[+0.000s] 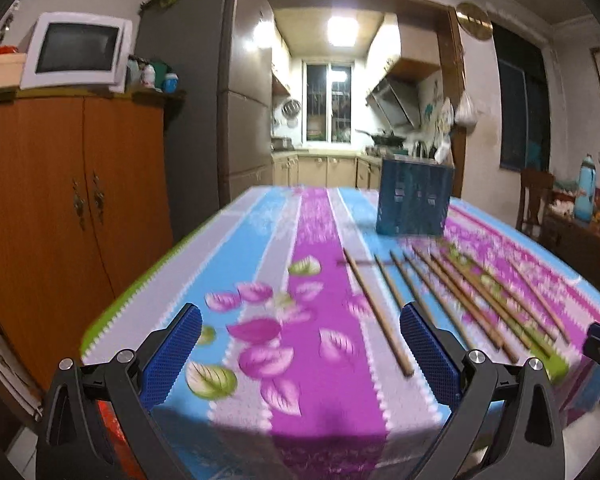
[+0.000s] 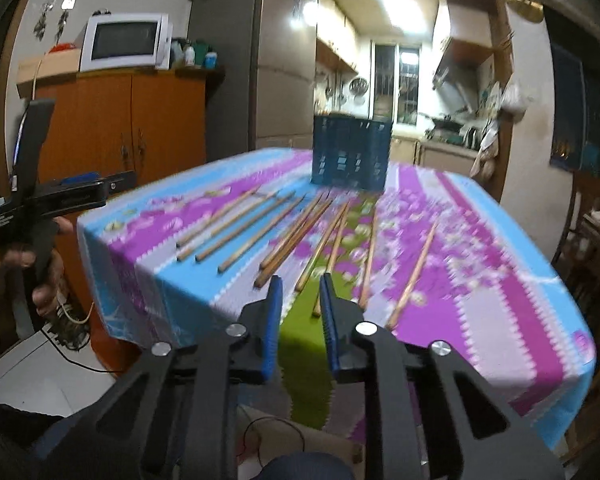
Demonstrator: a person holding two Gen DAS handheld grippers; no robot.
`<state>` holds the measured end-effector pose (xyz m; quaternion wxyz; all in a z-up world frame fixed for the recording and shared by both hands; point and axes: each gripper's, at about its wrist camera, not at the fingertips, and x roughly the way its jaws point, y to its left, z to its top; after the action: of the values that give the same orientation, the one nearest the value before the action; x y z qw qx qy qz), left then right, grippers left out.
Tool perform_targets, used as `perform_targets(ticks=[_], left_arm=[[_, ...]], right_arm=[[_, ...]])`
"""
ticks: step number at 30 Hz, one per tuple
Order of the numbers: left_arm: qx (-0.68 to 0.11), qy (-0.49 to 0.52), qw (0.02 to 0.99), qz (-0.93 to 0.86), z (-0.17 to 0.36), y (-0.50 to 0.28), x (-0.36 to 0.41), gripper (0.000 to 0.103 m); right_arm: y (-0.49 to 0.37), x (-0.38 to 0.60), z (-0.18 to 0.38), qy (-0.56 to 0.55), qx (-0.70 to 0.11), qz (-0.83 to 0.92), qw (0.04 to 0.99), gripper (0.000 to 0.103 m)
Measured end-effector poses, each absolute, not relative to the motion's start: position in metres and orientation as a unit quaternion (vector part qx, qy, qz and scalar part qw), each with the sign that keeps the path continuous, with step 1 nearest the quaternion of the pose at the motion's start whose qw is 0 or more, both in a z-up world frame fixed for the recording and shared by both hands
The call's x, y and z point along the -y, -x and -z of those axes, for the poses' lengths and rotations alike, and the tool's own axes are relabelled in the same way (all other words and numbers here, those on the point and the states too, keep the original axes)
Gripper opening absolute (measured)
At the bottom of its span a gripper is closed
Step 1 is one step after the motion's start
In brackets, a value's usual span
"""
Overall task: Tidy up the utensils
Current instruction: 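Lower the left tool onto a wooden chopstick and close it while the right tool grasps another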
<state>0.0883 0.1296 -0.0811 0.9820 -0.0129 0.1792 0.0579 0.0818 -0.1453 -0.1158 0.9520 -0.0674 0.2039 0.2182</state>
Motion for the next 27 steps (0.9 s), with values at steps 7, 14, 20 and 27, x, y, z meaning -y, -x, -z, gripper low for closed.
perform_targets(ticks=[7, 14, 20, 27], left_arm=[[-0.194, 0.004, 0.981, -0.022, 0.1, -0.089, -0.121, 0.098], [-0.209, -0.007, 0.978, 0.01, 0.114, -0.096, -0.107, 0.087], [-0.209, -0.01, 0.977, 0.048, 0.119, -0.102, -0.093, 0.064], [-0.236, -0.035, 0.969, 0.059, 0.132, -0.118, -0.078, 0.046]], right_arm=[[-0.105, 0.146, 0.136, 0.06, -0.22, -0.194, 0.954, 0.015], [-0.118, 0.145, 0.145, 0.058, -0.226, -0.197, 0.952, 0.015], [-0.122, 0.147, 0.144, 0.058, -0.223, -0.199, 0.952, 0.015], [-0.123, 0.147, 0.144, 0.054, -0.223, -0.199, 0.953, 0.015]])
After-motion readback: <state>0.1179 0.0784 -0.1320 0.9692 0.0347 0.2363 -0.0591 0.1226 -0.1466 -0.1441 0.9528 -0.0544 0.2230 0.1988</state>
